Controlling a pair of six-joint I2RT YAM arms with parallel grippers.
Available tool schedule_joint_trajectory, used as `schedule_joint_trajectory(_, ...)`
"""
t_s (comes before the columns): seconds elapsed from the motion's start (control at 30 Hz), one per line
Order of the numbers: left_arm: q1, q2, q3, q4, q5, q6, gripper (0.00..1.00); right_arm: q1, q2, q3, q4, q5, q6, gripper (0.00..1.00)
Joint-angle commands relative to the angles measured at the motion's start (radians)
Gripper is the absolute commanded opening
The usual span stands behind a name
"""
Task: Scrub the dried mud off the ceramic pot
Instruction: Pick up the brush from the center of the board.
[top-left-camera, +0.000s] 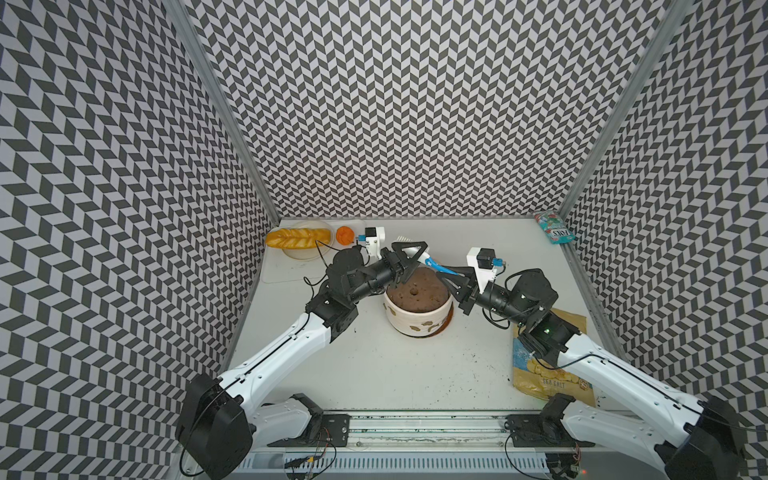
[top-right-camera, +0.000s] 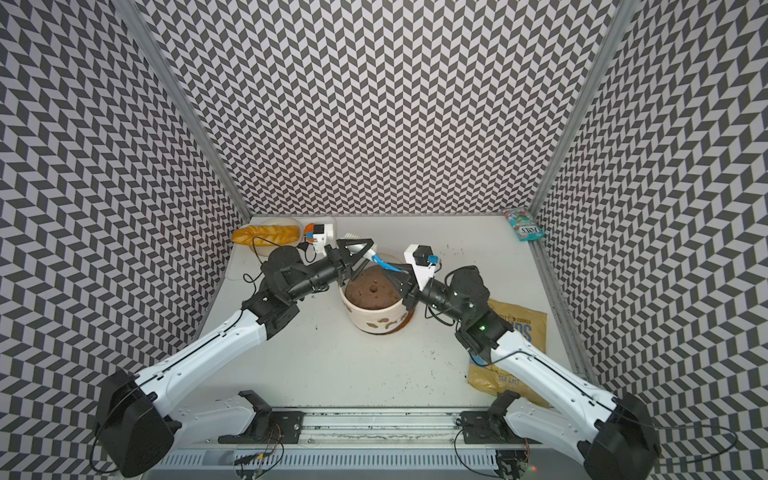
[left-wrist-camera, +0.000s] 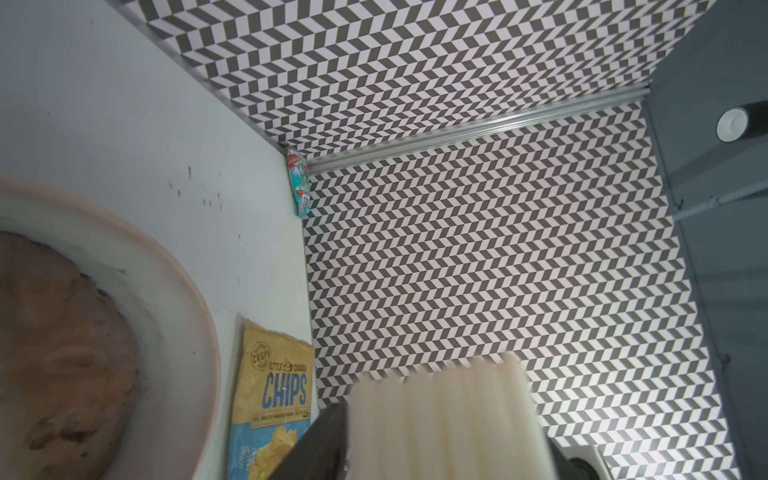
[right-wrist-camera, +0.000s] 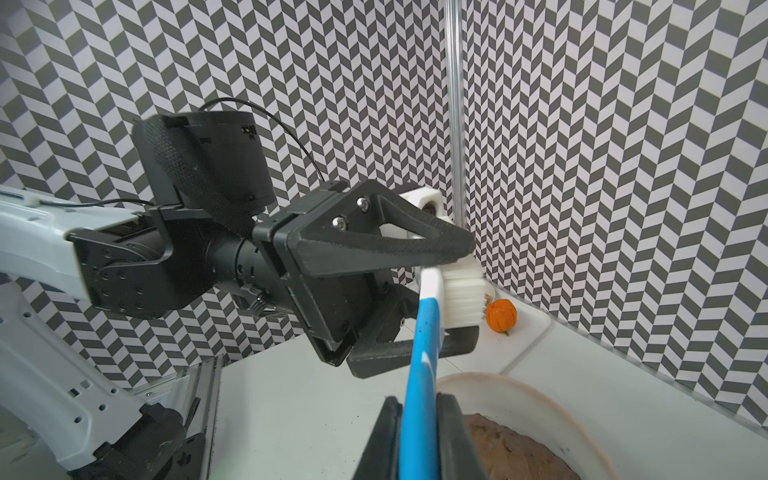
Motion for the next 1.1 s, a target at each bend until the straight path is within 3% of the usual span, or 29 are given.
schedule_joint_trajectory(0.0, 0.012, 0.007, 0.032, -0.027, 0.019, 0.057, 0.68, 0.0, -0.03, 0.051, -0.014, 0.009, -0.047, 0.0)
schedule_joint_trajectory(0.13, 0.03, -0.012, 0.083, -0.147, 0.004, 0.159, 0.76, 0.0, -0.043, 0.086, -0.14, 0.051, -0.104, 0.0)
schedule_joint_trajectory(0.4, 0.086, -0.074, 0.157, -0.408, -0.012, 0.391, 0.8, -0.004, -0.084, 0.13, -0.349, 0.034, -0.162, 0.0)
schedule_joint_trajectory(0.57, 0.086, -0.079, 0.102, -0.368, 0.049, 0.324, 0.81, -0.003, -0.09, 0.116, -0.324, 0.03, -0.144, 0.0)
schedule_joint_trajectory(0.87, 0.038, -0.093, 0.026, -0.258, 0.03, 0.198, 0.81, -0.002, -0.064, 0.108, -0.234, -0.007, -0.102, 0.0)
schedule_joint_trajectory(1.07, 0.03, -0.087, -0.003, -0.158, 0.029, 0.121, 0.7, 0.005, -0.054, 0.093, -0.206, -0.023, -0.1, 0.0)
